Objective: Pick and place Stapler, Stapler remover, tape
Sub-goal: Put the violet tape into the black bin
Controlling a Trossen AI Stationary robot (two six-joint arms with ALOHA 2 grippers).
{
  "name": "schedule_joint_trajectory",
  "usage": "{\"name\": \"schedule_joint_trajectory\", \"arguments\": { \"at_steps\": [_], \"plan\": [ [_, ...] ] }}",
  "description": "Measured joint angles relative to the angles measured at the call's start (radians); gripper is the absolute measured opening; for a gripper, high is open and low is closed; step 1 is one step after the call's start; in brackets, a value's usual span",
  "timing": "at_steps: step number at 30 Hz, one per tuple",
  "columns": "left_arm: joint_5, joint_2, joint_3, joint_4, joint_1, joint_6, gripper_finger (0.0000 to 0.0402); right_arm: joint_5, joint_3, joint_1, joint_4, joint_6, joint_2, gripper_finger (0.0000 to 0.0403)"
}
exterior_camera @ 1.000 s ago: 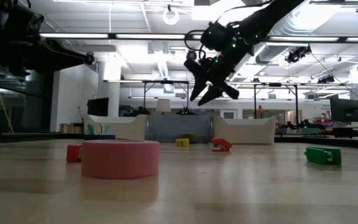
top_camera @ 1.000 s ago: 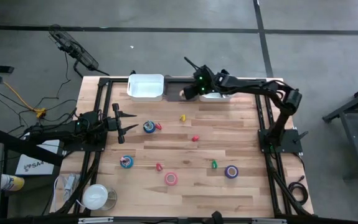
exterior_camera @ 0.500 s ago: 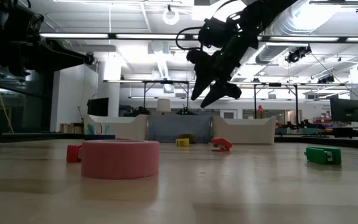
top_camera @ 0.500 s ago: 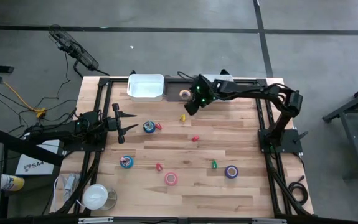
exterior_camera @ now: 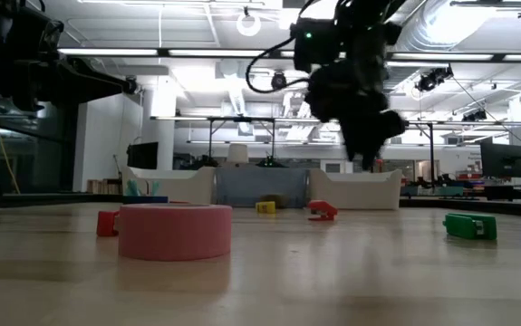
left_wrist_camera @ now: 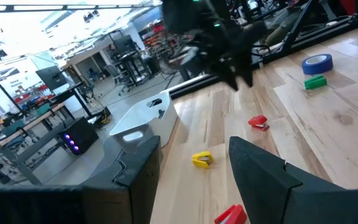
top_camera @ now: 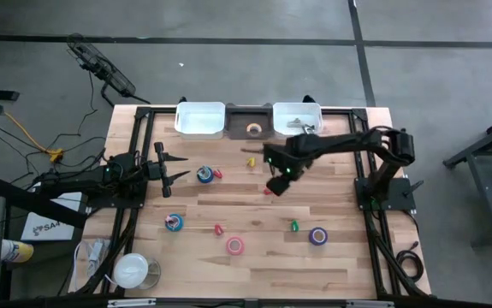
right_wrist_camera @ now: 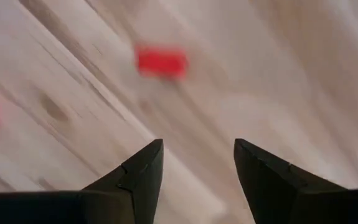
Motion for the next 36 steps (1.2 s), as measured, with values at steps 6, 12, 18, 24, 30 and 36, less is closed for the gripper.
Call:
{"name": "schedule_joint_trajectory", "arguments": {
  "at_steps": [6, 12, 18, 24, 30, 36],
  "plan": [
    [0.0, 0.0, 0.0, 0.0, 0.0, 0.0, 0.0186, 0.069, 0.0, 0.14, -0.188, 0.189, 0.0, 0.0188],
    [0.0, 0.0, 0.0, 0.0, 0.0, 0.0, 0.0186, 0.092, 0.0, 0.291, -0.254, 0.286, 0.0, 0.0188],
    [0.0, 0.0, 0.0, 0.0, 0.0, 0.0, 0.0186, 0.198, 0.0, 0.428, -0.258, 0.314, 0.0, 0.0188],
    [0.0, 0.0, 0.0, 0.0, 0.0, 0.0, 0.0186, 0.276, 0.0, 0.539, -0.258, 0.305, 0.0, 0.0188],
    [0.0, 0.0, 0.0, 0.0, 0.0, 0.0, 0.0186, 0.28, 0.001, 0.631, -0.296, 0.189, 0.0, 0.0188],
    [0.0, 0.0, 0.0, 0.0, 0.0, 0.0, 0.0186, 0.322, 0.001, 0.709, -0.316, 0.111, 0.0, 0.0188]
  ]
}}
